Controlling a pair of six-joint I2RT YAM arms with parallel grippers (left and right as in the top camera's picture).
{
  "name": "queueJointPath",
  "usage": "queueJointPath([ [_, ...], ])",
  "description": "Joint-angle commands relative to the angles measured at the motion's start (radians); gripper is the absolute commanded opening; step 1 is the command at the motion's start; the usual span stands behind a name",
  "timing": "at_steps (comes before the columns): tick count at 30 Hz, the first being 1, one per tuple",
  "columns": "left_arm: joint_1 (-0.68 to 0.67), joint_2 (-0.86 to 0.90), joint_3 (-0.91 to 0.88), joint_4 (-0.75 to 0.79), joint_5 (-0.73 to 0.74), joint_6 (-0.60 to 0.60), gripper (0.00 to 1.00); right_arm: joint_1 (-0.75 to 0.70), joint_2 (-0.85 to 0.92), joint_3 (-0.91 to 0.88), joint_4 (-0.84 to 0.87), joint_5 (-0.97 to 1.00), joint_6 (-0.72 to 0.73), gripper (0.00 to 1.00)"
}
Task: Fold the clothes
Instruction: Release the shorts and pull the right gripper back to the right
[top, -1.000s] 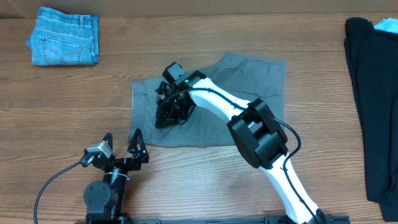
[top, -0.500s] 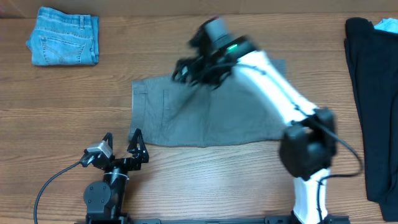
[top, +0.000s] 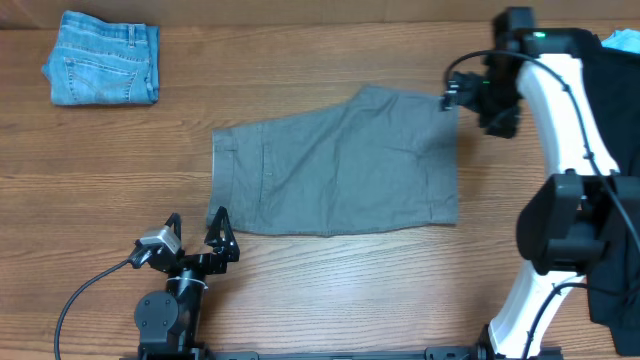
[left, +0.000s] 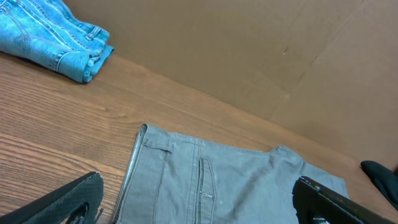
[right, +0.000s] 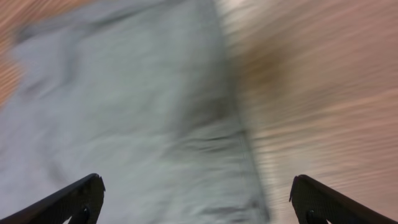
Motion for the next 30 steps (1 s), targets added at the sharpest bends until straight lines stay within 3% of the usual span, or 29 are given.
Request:
queueJointPath([
  [1, -0.006, -0.008, -0.003, 0.001, 0.011, -0.01, 1.0, -0.077, -0.011, -0.019, 0.005, 0.081, 0.014, 1.0],
  [15, -0.007, -0.008, -0.003, 0.002, 0.027, -0.101, 1.0, -0.117, -0.011, -0.111, 0.058, 0.032, -0.072, 1.0],
  [21, -0.006, -0.008, -0.003, 0.083, 0.058, -0.113, 1.0, -0.116, -0.011, -0.111, 0.076, 0.026, -0.072, 1.0],
  [23, -0.006, -0.008, -0.001, 0.117, 0.068, -0.107, 1.0, -0.115, -0.011, -0.111, 0.076, 0.026, -0.072, 1.0],
  [26, -0.006, 0.01, 0.059, 0.119, 0.062, -0.003, 1.0, -0.111, -0.011, -0.111, 0.086, 0.021, -0.072, 1.0],
  [30, -0.006, 0.125, 0.2, -0.008, -0.008, 0.021, 1.0, -0.11, -0.011, -0.111, 0.102, -0.019, -0.072, 1.0],
])
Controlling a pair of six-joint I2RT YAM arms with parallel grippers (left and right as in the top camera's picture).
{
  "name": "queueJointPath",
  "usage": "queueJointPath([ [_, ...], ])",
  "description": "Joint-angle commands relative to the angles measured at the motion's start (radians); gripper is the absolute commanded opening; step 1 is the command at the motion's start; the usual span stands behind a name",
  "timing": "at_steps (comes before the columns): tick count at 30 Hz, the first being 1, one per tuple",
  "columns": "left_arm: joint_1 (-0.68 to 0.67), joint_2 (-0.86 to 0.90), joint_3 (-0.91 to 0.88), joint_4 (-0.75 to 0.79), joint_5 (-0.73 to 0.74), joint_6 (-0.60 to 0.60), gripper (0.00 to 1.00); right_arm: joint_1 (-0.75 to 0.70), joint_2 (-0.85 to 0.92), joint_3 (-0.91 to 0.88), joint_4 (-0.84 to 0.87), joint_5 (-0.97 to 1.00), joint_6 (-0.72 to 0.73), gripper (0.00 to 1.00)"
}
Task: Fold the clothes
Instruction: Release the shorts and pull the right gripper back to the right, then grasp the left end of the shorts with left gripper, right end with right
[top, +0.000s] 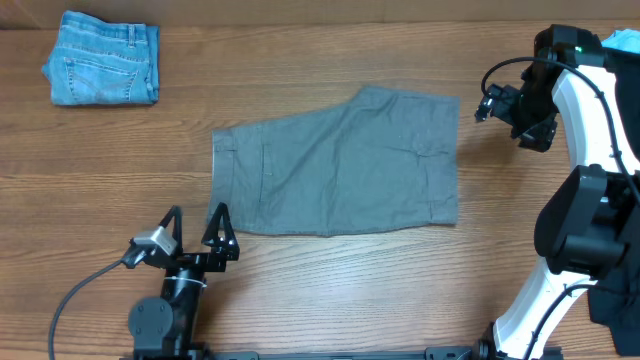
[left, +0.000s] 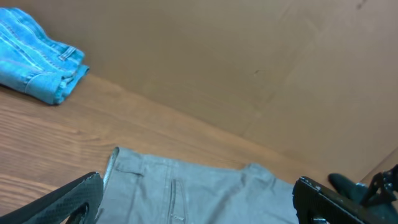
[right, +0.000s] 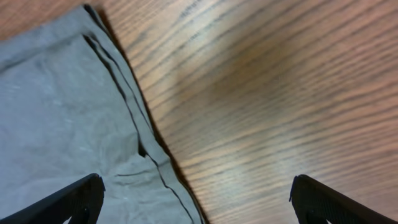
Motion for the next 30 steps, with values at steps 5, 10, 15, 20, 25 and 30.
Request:
queueJointPath([
  [5, -0.006, 0.514, 0.509, -0.367, -0.097, 0.185, 1.0, 0.006, -0.011, -0.002, 0.007, -0.054, -0.005, 1.0],
  [10, -0.006, 0.932, 0.859, -0.649, -0.096, 0.285, 1.0, 0.018, -0.011, -0.003, -0.034, -0.053, -0.036, 1.0],
  [15, -0.002, 1.326, 1.135, -0.847, -0.087, 0.419, 1.0, 0.038, -0.011, -0.004, -0.07, -0.054, -0.077, 1.0],
  [20, 0.052, 1.584, 1.237, -0.856, -0.018, 0.477, 1.0, 0.051, -0.011, -0.032, -0.06, -0.053, -0.08, 1.0],
  [25, 0.103, 1.722, 1.273, -0.841, -0.018, 0.481, 1.0, 0.051, -0.011, -0.103, -0.031, -0.054, -0.08, 1.0],
  [30, 0.101, 1.81, 1.273, -0.776, -0.017, 0.536, 1.0, 0.051, -0.011, -0.196, 0.048, -0.074, -0.079, 1.0],
])
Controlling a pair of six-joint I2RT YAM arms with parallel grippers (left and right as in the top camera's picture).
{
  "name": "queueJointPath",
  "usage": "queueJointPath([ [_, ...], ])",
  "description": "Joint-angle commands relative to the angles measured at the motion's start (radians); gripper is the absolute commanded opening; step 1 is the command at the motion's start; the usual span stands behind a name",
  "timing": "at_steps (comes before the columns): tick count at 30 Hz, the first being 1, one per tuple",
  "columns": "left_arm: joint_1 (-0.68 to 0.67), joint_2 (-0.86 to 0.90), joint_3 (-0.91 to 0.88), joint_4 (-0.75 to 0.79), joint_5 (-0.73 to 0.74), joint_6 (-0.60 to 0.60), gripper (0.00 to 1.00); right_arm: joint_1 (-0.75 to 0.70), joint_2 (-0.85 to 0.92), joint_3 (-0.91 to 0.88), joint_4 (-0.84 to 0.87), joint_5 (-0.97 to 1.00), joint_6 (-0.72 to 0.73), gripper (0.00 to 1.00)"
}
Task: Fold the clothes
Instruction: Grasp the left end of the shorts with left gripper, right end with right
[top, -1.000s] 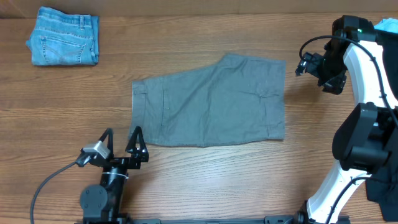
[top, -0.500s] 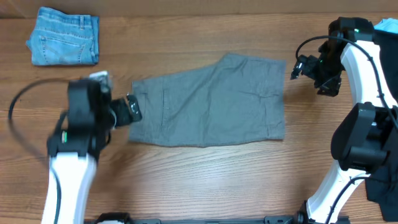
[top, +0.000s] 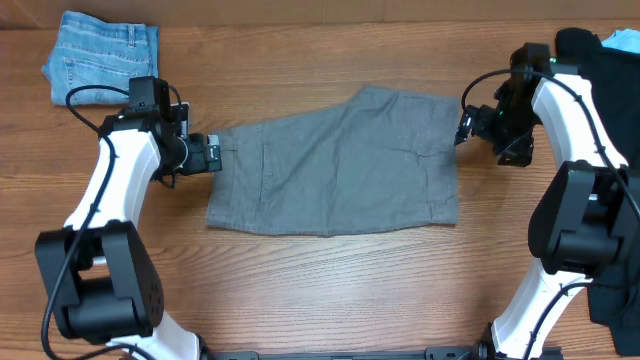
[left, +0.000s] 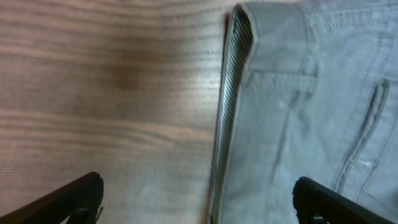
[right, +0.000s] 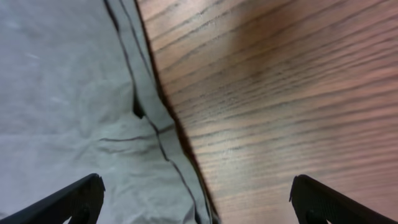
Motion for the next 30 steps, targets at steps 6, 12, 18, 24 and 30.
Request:
queueJointPath([
  [6, -0.035, 0.114, 0.034, 0.017, 0.028, 0.089, 1.0, 0.002, -0.011, -0.116, 0.081, -0.037, -0.005, 1.0],
  [12, -0.054, 0.185, 0.034, 0.023, 0.062, 0.121, 1.0, 0.002, -0.011, -0.13, 0.105, -0.055, -0.005, 1.0],
  [18, -0.056, 0.254, 0.034, 0.018, 0.118, 0.121, 1.0, 0.003, -0.011, -0.132, 0.107, -0.072, -0.005, 1.0],
  [24, -0.058, 0.293, 0.034, 0.009, 0.117, 0.12, 0.87, 0.023, -0.011, -0.132, 0.123, -0.097, -0.005, 1.0],
  [30, -0.058, 0.293, 0.034, 0.01, 0.122, 0.119, 0.8, 0.063, -0.01, -0.134, 0.132, -0.096, -0.005, 1.0],
])
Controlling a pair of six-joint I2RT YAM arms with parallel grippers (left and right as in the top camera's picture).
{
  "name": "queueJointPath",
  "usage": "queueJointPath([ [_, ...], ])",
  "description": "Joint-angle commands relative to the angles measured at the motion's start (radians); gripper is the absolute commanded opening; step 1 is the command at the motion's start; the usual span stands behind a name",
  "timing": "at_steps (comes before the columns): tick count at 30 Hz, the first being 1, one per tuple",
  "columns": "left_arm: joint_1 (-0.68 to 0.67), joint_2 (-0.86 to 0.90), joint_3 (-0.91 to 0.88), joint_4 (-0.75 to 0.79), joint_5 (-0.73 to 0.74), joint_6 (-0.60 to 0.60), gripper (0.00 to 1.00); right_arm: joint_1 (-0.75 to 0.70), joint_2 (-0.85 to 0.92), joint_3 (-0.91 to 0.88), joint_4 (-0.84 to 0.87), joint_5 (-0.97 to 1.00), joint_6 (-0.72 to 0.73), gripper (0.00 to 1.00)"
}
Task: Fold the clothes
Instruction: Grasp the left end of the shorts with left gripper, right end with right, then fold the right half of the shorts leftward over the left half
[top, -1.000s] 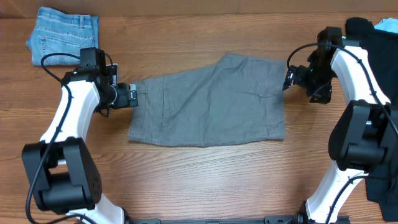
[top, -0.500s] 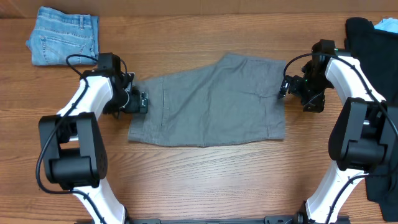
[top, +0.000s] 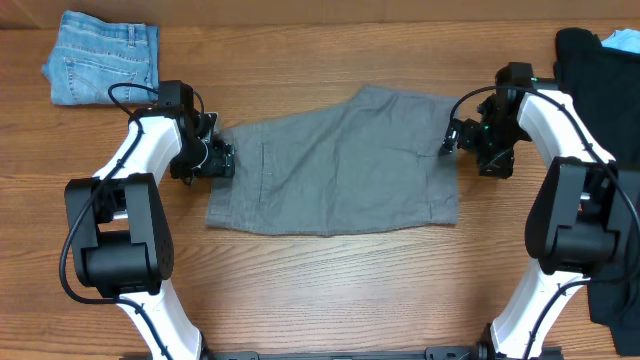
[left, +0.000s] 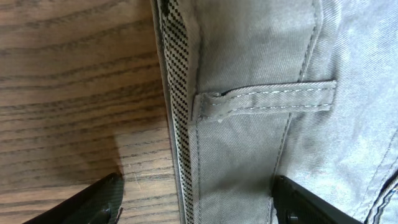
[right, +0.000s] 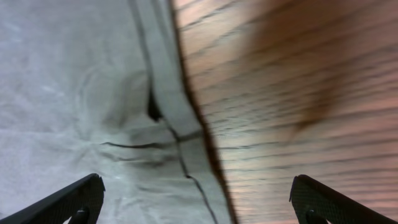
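Grey shorts (top: 340, 165) lie flat mid-table, waistband to the left, leg hems to the right. My left gripper (top: 222, 158) is open and low over the waistband edge (left: 180, 124); one finger sits over the wood, the other over the cloth beside a belt loop (left: 267, 98). At the leg hem (right: 171, 93) on the shorts' right edge, my right gripper (top: 452, 138) is open too, straddling the hem with one finger (right: 68, 202) over cloth and the other over bare wood. Nothing is held.
Folded blue jeans (top: 102, 58) rest at the far left corner. A dark garment (top: 600, 90) with a bit of light blue cloth (top: 622, 40) lies at the right edge. Bare wooden table (top: 330, 290) runs along the front.
The left gripper has come down closer onto the waistband edge, its fingers now straddling it. The right gripper has shifted slightly left onto the leg hem. The shorts lie as before.
At first the left arm was parked at the front and the right gripper hovered above the shorts' upper right corner. The right then stood off to the right. A second ago both arms were at opposite ends of the shorts; now both straddle its edges, open.
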Motion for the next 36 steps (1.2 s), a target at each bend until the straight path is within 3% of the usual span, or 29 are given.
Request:
queueJointPath([
  [1, -0.008, 0.079, -0.027, -0.002, 0.061, 0.018, 0.8, 0.033, -0.01, -0.014, 0.011, -0.014, -0.005, 1.0],
  [10, -0.008, 0.079, -0.027, -0.003, 0.061, 0.018, 0.79, 0.083, -0.01, -0.131, 0.166, -0.012, 0.0, 1.0],
  [13, -0.008, 0.079, -0.027, -0.006, 0.061, 0.018, 0.79, 0.083, -0.01, -0.156, 0.187, -0.011, -0.001, 0.93],
  [14, -0.008, 0.079, -0.027, -0.006, 0.061, 0.018, 0.79, 0.082, -0.01, -0.163, 0.192, -0.011, 0.0, 0.86],
  [20, -0.008, 0.079, -0.027, -0.007, 0.063, 0.018, 0.79, 0.082, -0.01, -0.168, 0.208, -0.011, 0.036, 0.06],
  [24, -0.008, 0.079, -0.027, -0.011, 0.063, 0.018, 0.8, 0.077, -0.01, -0.166, 0.212, -0.011, 0.05, 0.04],
  [31, -0.008, 0.079, -0.027, -0.037, 0.078, 0.018, 0.94, 0.031, -0.014, -0.098, 0.121, 0.084, 0.114, 0.04],
  [36, -0.008, 0.079, -0.027, -0.036, 0.098, 0.018, 0.94, 0.005, -0.045, -0.045, 0.062, 0.094, 0.126, 0.04],
])
